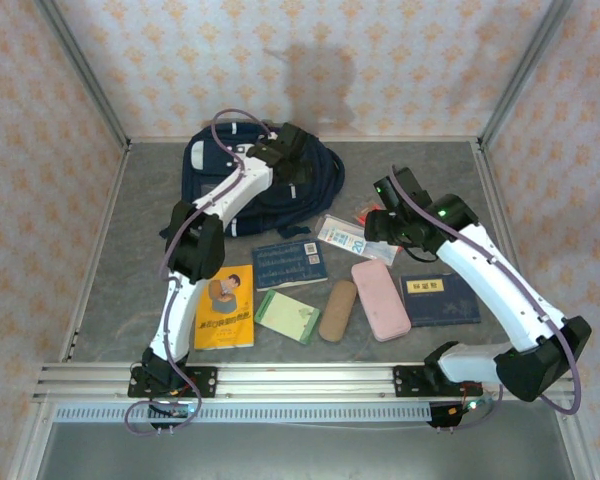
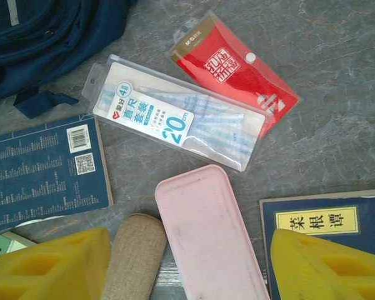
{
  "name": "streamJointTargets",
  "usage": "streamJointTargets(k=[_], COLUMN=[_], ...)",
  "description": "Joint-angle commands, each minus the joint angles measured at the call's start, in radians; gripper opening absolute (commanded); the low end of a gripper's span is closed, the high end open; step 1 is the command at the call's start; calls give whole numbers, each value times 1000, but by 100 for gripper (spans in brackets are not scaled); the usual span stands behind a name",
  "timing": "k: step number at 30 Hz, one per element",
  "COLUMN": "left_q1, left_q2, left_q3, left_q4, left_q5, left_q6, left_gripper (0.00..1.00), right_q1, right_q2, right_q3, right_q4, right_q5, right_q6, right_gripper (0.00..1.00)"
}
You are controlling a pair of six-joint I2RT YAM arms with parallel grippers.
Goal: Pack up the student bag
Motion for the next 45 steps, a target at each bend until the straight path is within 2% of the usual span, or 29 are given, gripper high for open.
streamJointTargets(k=[1, 6, 10, 12, 14, 18, 24, 28, 34, 41, 45], left_q1=[13, 13, 18, 19, 22, 37, 54, 57, 57, 42, 36], left_q2=[57, 131, 180, 188, 185, 144, 18, -75, -211, -361, -437], left_q3=[80, 130, 164, 166, 169, 170, 168, 156, 103, 10, -53], left_q4=[22, 85, 97, 113, 111, 82, 23, -11, -81, -132, -136], left_q5=[-29, 60, 117, 151, 165, 177, 180, 192, 198, 231, 272], left_q6=[-19, -14, -12, -13, 0, 24, 70, 104, 180, 278, 332], left_gripper=[78, 71, 60, 48, 30, 0, 0, 0, 0, 0, 0], right_q1=[-5, -5, -5, -5, -5, -5, -5, -5, -32, -178, -213], right_q2=[-5, -7, -14, -17, -18, -16, 8, 21, 99, 274, 382], right_q3=[-8, -50, -71, -77, -83, -87, -50, -20, 90, 242, 326], right_q4=[-23, -27, -26, -23, -10, 17, 62, 103, 147, 234, 292], right_q5=[-11, -49, -56, -52, -45, -34, -35, -26, -42, -298, -374], right_q6=[11, 8, 1, -3, -8, -9, 0, 12, 0, 178, 213], right_gripper=[68, 60, 54, 51, 46, 43, 44, 52, 57, 80, 94])
